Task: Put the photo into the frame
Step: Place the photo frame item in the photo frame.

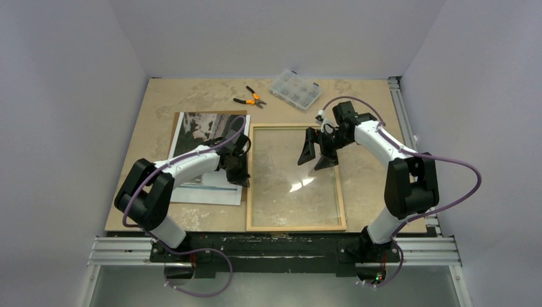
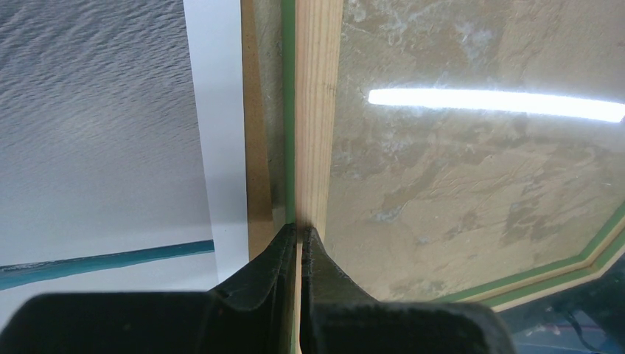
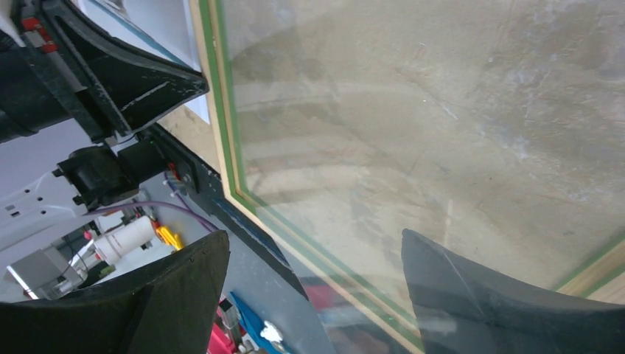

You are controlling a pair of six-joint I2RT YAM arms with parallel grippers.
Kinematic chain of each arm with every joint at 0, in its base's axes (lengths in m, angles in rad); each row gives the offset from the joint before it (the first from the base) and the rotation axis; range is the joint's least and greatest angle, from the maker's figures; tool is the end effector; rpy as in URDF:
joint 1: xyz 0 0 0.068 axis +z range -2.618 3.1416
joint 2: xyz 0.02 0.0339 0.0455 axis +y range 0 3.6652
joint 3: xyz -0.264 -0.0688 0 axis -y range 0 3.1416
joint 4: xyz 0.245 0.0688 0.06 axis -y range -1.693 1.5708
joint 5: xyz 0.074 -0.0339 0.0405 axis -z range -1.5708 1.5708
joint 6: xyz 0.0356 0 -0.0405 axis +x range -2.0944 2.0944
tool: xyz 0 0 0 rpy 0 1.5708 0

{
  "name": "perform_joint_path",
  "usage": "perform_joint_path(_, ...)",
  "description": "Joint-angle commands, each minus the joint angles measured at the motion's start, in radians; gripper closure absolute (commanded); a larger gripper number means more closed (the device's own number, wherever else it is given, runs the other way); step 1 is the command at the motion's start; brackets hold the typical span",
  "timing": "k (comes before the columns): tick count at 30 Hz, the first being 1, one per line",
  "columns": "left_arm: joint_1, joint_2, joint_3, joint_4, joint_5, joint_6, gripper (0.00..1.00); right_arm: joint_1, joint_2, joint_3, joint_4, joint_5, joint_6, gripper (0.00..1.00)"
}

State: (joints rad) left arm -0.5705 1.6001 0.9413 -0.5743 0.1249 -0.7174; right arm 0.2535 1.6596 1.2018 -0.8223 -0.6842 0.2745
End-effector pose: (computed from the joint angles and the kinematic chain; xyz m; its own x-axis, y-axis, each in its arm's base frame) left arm 0.2454 -0.1627 0.1717 -0.9735 -0.1504 -0.1724 -0.0921 0.9474 -0.3064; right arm 0.3030 0.1017 0.2247 -0.9929 -0.0403 -0.1117 -0.1045 0.7435 0.6606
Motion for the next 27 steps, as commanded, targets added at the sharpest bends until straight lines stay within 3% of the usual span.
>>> perform_joint_path(1,-0.015,0.09,-0.05,0.008,-0.121,0.035,1.0,0.006,-0.046,-0.035,0.08,0.02,0.029,0.13)
perform_joint_path(19,-0.018,0.087,-0.052,0.003,-0.122,0.037,1.0,0.007,-0.08,-0.082,0.1,0.237,0.071,0.02)
perform_joint_path(27,-0.018,0.086,-0.051,0.002,-0.122,0.038,1.0,0.007,-0.077,-0.084,0.091,0.278,0.066,0.02)
